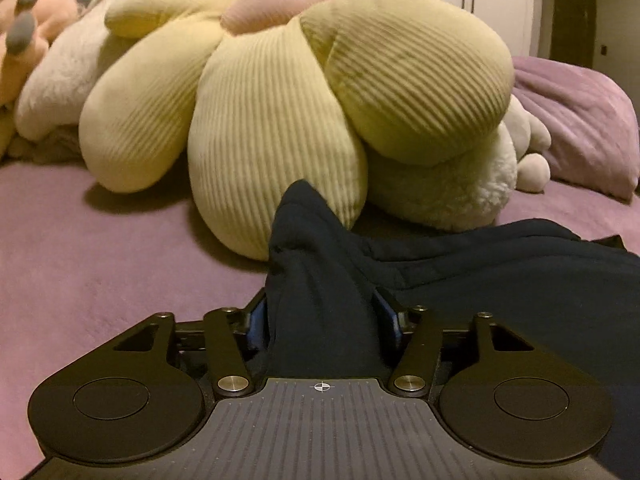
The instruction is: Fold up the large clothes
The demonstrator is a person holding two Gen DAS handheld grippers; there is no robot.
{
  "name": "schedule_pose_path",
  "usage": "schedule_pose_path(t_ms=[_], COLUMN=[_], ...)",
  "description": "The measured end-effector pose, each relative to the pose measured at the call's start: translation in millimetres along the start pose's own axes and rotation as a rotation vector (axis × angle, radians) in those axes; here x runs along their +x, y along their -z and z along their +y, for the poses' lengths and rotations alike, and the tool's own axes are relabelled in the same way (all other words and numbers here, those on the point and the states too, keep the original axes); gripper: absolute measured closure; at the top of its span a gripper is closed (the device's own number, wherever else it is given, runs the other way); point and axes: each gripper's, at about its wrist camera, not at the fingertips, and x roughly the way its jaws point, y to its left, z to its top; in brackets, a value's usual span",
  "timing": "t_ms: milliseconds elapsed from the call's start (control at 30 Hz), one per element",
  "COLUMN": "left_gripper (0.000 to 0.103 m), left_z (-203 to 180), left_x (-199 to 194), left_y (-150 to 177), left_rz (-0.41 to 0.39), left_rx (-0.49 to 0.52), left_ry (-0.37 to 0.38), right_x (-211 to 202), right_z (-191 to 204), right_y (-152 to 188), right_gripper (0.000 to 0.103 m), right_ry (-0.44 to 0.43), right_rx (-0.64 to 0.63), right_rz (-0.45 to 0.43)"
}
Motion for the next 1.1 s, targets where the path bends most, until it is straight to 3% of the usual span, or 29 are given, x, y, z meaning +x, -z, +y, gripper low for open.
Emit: schedule_pose_path(t_ms=[167, 600, 833, 1000, 1100], left_gripper=[0.033, 0.027, 0.007, 0.007, 0.007], left_z=[9.2, 19.1, 30.8, 40.2, 38.8], left_x=[6.8, 10.6, 1.0, -30.5, -57.9], left_y=[2.2, 2.5, 3.0, 5.8, 12.4], left_rz=[0.01, 0.02, 0.021, 0.014, -0.023], left_rx=[-0.063, -0.132, -0.208, -0.232, -0.19], left_ry=[0.031, 0.07, 0.044, 0.065, 0.12], right_x=[0.0, 2.5, 2.1, -15.6, -37.2], right_z=[-21.0, -40.9, -49.2, -63.3, -69.7], right_y=[12.5, 17.6, 17.3, 18.4, 18.4], right_gripper=[0.083, 0.083, 0.083, 0.07, 0.059], right_ry=[-0.083, -0.16, -0.201, -0.251, -0.265], right_rx=[0.106, 0.204, 0.258, 0.353, 0.382], right_rz=[-0.023, -0.034, -0.037, -0.071, -0.076])
